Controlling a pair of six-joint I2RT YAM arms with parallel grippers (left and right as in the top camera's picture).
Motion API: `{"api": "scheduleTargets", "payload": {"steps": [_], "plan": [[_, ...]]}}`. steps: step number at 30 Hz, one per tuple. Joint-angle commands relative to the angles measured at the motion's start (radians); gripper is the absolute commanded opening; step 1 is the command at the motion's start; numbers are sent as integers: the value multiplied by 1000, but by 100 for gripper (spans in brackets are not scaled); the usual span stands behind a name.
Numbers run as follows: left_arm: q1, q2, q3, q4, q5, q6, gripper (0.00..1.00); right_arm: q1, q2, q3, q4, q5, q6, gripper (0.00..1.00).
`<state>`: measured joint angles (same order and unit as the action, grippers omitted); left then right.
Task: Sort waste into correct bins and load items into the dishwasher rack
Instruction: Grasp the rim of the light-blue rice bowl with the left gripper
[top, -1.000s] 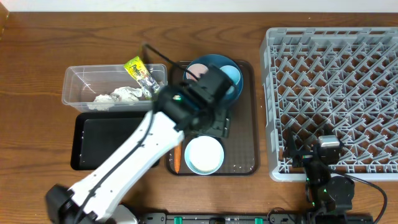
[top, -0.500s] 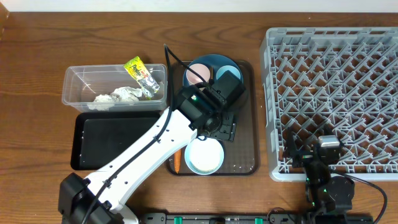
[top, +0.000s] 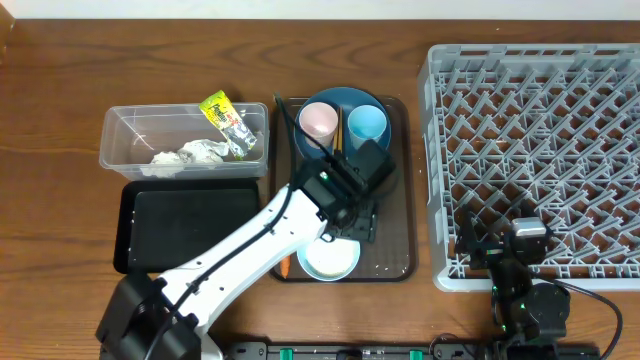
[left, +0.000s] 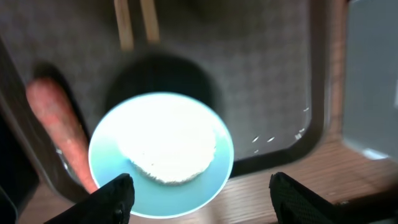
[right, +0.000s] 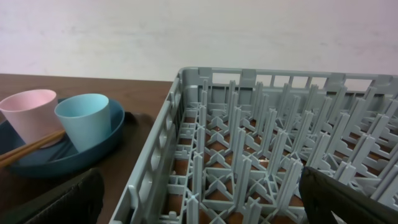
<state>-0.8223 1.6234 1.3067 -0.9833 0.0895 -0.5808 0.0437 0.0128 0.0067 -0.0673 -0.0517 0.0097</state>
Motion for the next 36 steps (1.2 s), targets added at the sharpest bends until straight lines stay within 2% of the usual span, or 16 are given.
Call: {"api": "scheduleTargets", "payload": {"steps": [1, 5, 13, 19, 25, 27, 32, 36], "plan": [[-23, 10, -25, 2, -19, -27, 71, 9, -2, -1, -4, 3, -8, 99], [-71, 10, -34, 2, -19, -64, 64, 9, -2, -1, -4, 3, -8, 99], [-201, 10, -81, 31, -136, -275, 56, 9, -2, -1, -4, 3, -8, 99], [-251, 11, -140, 161, -136, -278, 52, 9, -2, -1, -4, 3, -8, 99], [-252, 11, -181, 186, -217, -294, 49, 9, -2, -1, -4, 3, -7, 99], [-252, 11, -200, 201, -222, -297, 45, 9, -2, -1, -4, 3, -8, 99], [-252, 11, -251, 280, -222, -296, 43, 9, -2, -1, -4, 3, -7, 99], [-252, 11, -277, 319, -232, -296, 36, 9, -2, -1, -4, 3, -8, 99]]}}
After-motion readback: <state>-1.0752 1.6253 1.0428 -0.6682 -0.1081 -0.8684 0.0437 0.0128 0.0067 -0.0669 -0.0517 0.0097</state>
